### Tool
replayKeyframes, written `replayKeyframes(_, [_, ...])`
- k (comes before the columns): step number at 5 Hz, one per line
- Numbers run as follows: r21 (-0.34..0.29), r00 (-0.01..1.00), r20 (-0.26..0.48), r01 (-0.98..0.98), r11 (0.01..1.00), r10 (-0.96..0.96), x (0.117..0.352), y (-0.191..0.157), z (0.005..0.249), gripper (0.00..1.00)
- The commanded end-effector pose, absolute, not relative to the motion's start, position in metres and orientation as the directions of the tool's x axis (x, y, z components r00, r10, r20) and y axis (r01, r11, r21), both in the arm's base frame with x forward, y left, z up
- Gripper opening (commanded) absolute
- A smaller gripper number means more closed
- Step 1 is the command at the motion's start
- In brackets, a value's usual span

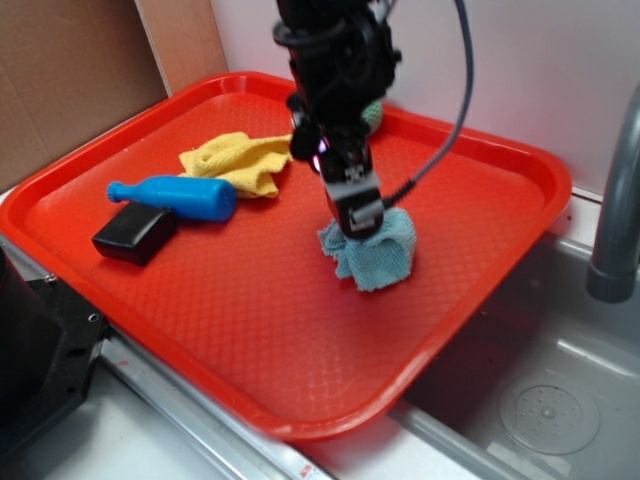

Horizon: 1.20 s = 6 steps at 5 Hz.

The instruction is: Grab the blue cloth.

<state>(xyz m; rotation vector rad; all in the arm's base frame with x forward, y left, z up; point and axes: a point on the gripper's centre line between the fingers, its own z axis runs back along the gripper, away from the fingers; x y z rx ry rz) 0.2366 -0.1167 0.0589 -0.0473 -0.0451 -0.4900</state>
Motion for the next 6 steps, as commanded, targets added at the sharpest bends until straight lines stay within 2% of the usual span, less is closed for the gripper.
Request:
replayKeyframes(1, [-0.023, 0.861, 0.029, 0.508, 0.861, -0.508, 0.241, -0.134, 0.039, 1.0])
replayKeyframes(2, [-0.023, 0.864, 0.016, 0.503, 0.864, -0.502, 0.24, -0.137, 0.031, 0.93])
replayKeyframes(3, [-0.008, 0.878, 0.005, 0.478, 0.878, -0.478, 0.238, -0.138, 0.028, 0.0])
replayKeyframes(4, [-0.009, 0.893, 0.008, 0.449, 0.893, -0.449, 0.236, -0.135, 0.033, 0.0])
replayKeyframes(5, [-0.004, 0.931, -0.023, 0.363, 0.932, -0.363, 0.229, -0.131, 0.054, 0.0])
replayKeyframes(6, [-0.049, 0.97, 0.037, 0.24, 0.97, -0.238, 0.222, -0.111, 0.094, 0.0])
